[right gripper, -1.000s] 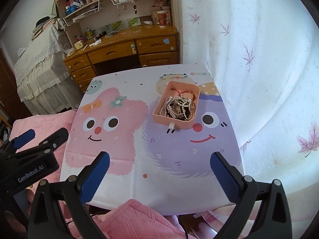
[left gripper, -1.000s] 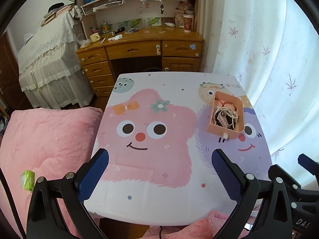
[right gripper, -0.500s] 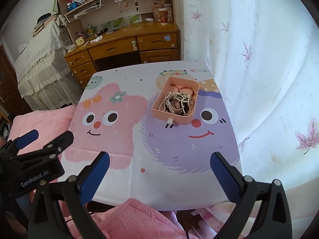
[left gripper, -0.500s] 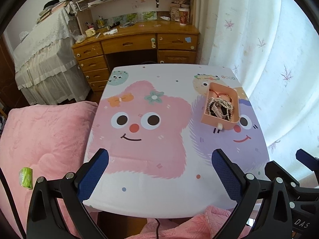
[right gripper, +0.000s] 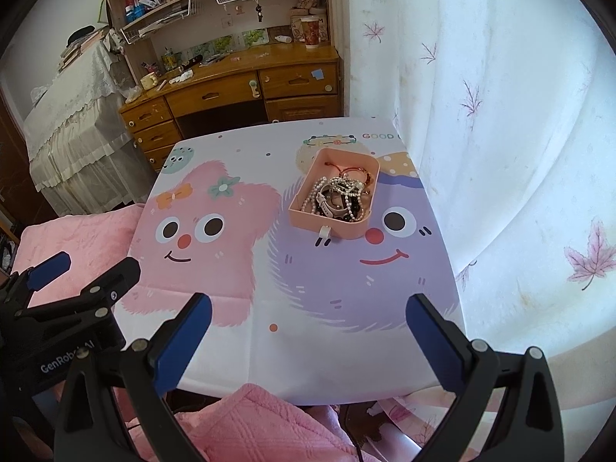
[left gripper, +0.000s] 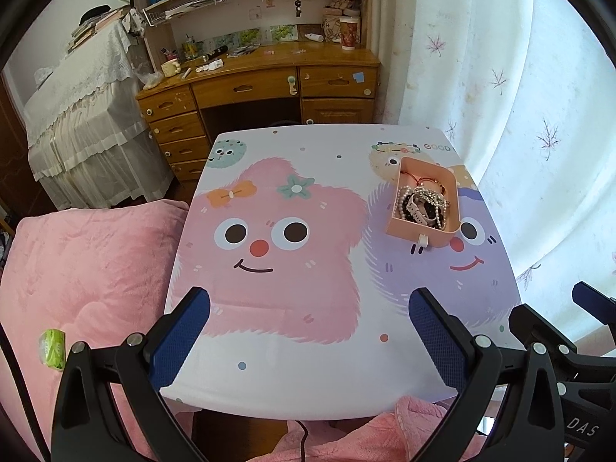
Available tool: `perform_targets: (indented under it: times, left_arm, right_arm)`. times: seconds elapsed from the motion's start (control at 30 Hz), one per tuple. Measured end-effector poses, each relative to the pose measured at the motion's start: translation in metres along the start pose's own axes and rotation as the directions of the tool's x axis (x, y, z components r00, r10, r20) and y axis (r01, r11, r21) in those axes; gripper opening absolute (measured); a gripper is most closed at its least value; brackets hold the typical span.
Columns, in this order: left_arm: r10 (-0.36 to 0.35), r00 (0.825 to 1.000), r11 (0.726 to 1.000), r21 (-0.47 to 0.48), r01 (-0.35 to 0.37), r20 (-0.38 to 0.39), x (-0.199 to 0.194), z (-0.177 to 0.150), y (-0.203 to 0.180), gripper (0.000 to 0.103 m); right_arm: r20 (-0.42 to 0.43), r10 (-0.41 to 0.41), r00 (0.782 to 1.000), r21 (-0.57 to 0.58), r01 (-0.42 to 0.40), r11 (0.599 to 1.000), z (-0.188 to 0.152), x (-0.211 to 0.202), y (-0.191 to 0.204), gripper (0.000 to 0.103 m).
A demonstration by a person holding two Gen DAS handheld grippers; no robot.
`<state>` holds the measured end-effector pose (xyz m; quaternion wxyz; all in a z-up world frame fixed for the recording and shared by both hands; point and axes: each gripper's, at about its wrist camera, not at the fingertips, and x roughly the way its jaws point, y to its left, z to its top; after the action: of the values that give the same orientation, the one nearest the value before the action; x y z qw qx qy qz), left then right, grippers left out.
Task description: Organize jewelry
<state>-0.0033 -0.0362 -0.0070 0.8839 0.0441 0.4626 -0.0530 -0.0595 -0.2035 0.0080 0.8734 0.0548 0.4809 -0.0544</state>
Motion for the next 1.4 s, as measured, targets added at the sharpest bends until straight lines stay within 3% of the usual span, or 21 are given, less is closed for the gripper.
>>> perform_targets:
  times: [1.4]
  left_arm:
    - [0.004,1.0,1.0,0.011,-0.004,0.018,0.007,0.015,-0.001,0.102]
  right_arm:
    - [-0.031,-0.019,0.999,0.055,0.021,0.998,0.011,0.016,-0.01,0.101]
